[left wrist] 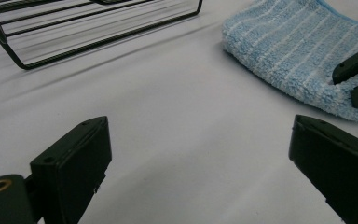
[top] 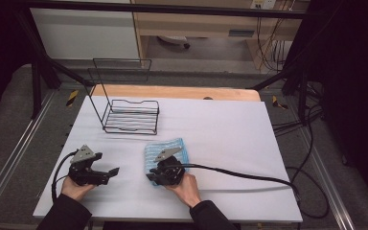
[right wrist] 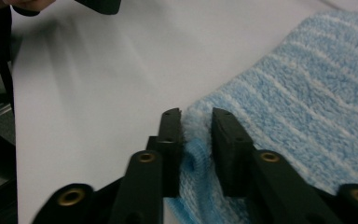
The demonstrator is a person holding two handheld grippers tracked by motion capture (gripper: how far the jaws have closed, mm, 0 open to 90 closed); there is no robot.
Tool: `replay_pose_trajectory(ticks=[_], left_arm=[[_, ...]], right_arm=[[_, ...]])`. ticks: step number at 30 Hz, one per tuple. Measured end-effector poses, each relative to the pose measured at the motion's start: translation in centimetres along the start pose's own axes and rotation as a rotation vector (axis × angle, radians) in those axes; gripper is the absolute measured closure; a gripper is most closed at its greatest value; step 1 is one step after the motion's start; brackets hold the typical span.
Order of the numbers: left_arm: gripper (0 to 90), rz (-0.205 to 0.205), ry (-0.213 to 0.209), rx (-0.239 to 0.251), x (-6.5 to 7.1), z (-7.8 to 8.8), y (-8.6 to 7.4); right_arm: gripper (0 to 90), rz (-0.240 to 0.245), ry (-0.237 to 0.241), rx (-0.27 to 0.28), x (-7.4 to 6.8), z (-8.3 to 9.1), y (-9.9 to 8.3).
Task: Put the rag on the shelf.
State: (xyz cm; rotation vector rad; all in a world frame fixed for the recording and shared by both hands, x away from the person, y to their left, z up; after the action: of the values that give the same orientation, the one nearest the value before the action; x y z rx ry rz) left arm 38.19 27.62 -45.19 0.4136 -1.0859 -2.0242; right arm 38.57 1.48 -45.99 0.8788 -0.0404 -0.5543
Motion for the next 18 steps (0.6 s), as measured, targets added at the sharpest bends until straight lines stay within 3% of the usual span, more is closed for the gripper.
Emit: replay_pose_trajectory(ticks=[3, 4, 5, 7, 8, 10, 11, 12, 18], left_arm=[[5.9, 0.002, 0.002, -0.001, 0.0, 0.1, 0.0], [6.1, 0.004, 0.003, 0.000, -0.1, 0.1, 0.0], [6.2, 0.006, 0.003, 0.000, 0.0, 0.1, 0.0], [6.3, 0.007, 0.001, -0.001, 0.0, 0.1, 0.1], [6.5, 0.008, -0.002, 0.002, 0.1, 0.1, 0.2], [6.8, 0.004, -0.006, 0.004, 0.4, 0.1, 0.4], [6.8, 0.002, -0.006, 0.003, 0.5, 0.1, 0.4], [7.2, 0.001, -0.006, 0.002, 0.7, 0.1, 0.5], [8.8, 0.015, -0.012, 0.008, 1.7, 0.0, 1.4]], right_arm=[[53.5, -0.016, -0.012, 0.041, -0.2, 0.6, 0.5], [43.4, -0.023, -0.033, 0.068, -0.1, 1.2, 0.9], [38.8, -0.027, -0.046, 0.073, -0.1, 1.5, 1.0], [34.3, -0.018, -0.065, 0.080, 0.0, 1.9, 1.2], [28.4, -0.017, -0.106, 0.108, 0.4, 2.9, 1.5], [21.8, -0.033, -0.114, 0.129, 0.9, 3.9, 1.7], [21.8, -0.033, -0.114, 0.129, 0.9, 3.9, 1.7], [15.9, -0.055, -0.127, 0.139, 1.7, 4.9, 1.6], [11.6, -0.069, -0.171, 0.142, 3.3, 7.4, 0.9]])
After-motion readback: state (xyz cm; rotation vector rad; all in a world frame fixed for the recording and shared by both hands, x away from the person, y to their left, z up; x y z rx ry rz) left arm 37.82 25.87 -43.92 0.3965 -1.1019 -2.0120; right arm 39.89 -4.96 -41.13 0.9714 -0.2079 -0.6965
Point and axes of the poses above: each handheld gripper's, and its own axes: z roughly backward along the jaws, y roughly out of its top, x roughly to its right, the point moved 3 cm from there along -z, roughly forward along the jaws
